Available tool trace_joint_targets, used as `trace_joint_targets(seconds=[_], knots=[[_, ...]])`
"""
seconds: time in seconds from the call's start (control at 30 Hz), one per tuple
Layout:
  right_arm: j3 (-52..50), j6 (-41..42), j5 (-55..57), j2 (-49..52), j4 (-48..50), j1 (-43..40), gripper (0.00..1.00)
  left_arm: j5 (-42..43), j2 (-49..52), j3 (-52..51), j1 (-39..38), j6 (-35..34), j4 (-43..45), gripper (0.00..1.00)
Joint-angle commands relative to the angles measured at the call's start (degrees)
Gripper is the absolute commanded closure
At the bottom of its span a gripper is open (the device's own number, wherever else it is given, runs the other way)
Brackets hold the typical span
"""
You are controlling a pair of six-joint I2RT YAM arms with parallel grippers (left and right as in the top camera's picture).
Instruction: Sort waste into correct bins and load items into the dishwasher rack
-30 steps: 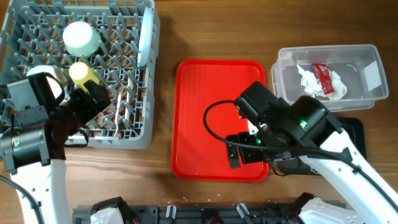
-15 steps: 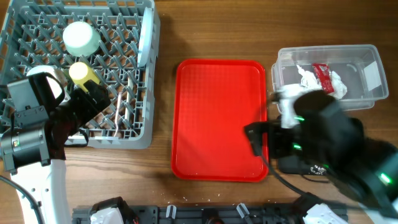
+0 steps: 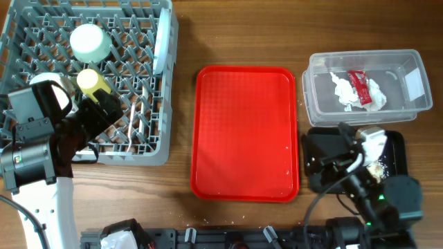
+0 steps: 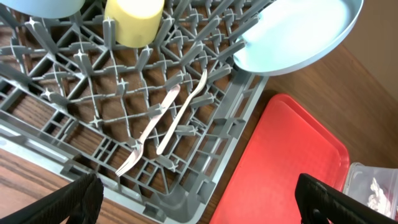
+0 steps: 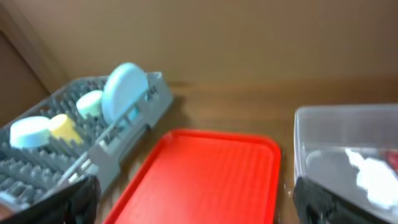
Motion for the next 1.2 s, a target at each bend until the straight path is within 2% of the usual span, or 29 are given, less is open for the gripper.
trace_joint_targets(seconds=[0.0,0.17,0.3,0.5,0.73,0.83,1.17], knots=[[-10.8,6.1,-3.3,-5.2,8.7,-0.7,0.0,-0.3,-0.2,0.2,-0.1,0.2,0.2,0.0],[-22.7,7.7,-3.3,-11.5,22.9,-0.7,0.0,-0.3,-0.2,0.2,-0.1,0.2,0.2,0.0],[-26.9,7.6,-0.5,-14.6,25.8,-0.7,0.0,-0.3,-0.2,0.2,-0.1,0.2,0.2,0.0],[-28.7,7.1,7.1,-14.6,27.5,-0.7,0.0,-0.3,-0.2,0.2,-0.1,0.2,0.2,0.0],[-28.9,-5.7,7.3,-14.6,26.1,-0.7,0.0,-0.3,-0.2,0.2,-0.1,0.2,0.2,0.0],[-28.9,-8.6,7.8,-14.6,25.7,-0.7,0.0,-0.3,-0.2,0.2,-0.1,0.2,0.2,0.0],[-28.9,-8.7,7.7,-14.5,25.7,-0.7,0.0,-0.3,-0.2,0.2,-0.1,0.2,0.2,0.0]])
